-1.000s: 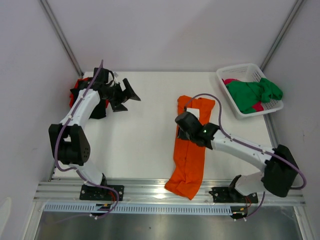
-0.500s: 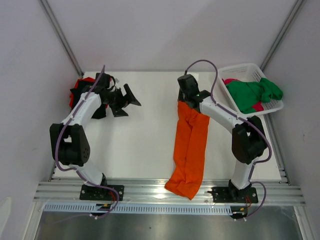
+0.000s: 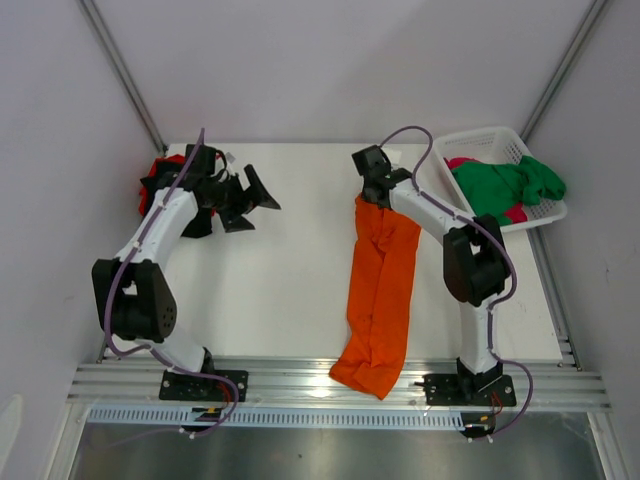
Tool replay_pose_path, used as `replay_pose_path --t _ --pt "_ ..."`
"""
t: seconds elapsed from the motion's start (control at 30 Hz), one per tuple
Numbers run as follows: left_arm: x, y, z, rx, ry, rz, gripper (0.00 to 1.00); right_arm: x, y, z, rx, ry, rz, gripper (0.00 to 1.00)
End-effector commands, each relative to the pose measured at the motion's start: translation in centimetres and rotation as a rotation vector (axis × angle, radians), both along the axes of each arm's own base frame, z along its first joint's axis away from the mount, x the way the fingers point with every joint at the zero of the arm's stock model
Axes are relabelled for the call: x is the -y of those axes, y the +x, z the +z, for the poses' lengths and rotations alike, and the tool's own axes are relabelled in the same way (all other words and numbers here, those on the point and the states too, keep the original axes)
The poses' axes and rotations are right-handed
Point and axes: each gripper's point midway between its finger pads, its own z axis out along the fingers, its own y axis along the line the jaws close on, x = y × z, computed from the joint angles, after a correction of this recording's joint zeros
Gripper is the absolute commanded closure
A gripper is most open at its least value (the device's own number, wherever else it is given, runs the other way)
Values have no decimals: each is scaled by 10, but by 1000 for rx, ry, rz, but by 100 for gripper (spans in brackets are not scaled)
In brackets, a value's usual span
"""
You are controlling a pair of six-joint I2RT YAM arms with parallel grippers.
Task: Fold and stack the t-shirts
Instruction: Rotate the tshirt 90 degrees
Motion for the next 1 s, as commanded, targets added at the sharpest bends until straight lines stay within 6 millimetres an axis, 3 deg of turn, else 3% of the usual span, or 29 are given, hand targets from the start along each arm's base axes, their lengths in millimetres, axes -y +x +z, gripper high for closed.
replay_pose_path --t 0.0,0.4,0.57,0.97 --pt "0 -1 24 70 -1 -8 1 11 3 -9 -44 10 -93 62" --pt "-8 -7 23 75 18 13 1 36 -13 -39 -157 -20 -209 62" --pt "-13 -10 26 79 20 21 1 46 -20 -60 -216 -34 -240 62" --pt "-7 -26 44 111 -30 -1 1 40 -24 -109 -319 47 -244 62"
